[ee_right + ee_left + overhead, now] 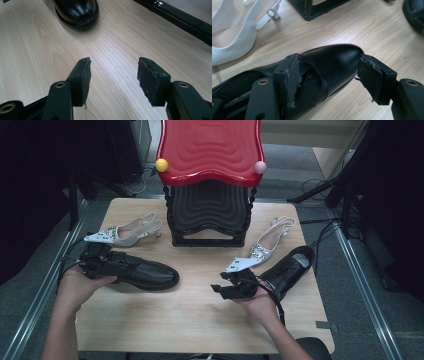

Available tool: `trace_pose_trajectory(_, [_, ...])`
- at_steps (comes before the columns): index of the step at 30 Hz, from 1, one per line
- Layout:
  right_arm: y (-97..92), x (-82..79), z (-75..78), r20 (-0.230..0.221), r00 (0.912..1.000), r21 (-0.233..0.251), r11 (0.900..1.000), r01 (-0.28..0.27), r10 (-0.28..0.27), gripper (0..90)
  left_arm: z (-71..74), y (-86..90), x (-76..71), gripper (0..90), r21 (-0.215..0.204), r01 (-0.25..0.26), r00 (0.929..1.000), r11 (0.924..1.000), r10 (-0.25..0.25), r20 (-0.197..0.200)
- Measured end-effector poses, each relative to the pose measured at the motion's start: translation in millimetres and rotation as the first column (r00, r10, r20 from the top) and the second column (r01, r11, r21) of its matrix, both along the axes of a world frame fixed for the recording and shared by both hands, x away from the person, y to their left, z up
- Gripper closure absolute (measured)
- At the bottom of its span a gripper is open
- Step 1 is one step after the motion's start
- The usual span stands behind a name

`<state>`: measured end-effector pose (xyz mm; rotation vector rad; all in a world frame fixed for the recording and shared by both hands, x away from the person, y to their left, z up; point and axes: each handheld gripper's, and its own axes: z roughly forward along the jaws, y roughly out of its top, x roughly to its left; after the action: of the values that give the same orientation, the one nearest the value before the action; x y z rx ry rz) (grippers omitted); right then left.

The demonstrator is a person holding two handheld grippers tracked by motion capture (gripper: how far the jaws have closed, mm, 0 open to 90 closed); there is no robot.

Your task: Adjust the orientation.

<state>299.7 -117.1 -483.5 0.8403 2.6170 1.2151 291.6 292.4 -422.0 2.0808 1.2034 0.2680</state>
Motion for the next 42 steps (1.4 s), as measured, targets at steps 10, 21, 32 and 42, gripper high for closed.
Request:
trace_pose_trajectory(10, [6.9,2.7,-1.4,-0.002,0.9998,-0.018,0.9997,-0.019,0.019,45.1,-2.0,18.5,-6.1,34.1,0.024,-0.059,0.998,0.9979,0.06,-0.021])
trace_pose_trajectory(21, [12.9,3.4,-3.1,-0.004,0.9994,-0.031,0.9989,-0.033,0.033,45.0,-22.6,32.5,-3.3,34.1,0.035,-0.081,0.9933,0.9961,0.083,-0.08])
trace_pose_trajectory(32, [15.9,3.4,-5.0,-0.008,0.9992,-0.048,0.9981,-0.04,0.04,44.9,-46.7,22.3,7.0,35.0,0.033,-0.025,0.9916,0.9991,0.029,-0.126])
trace_pose_trajectory(42, [17.5,1.6,-7.3,-0.013,0.9991,-0.071,0.9966,-0.042,0.041,44.7,-51.5,10.8,12.6,47.1,-0.014,0.049,0.9928,0.9987,-0.05,-0.109])
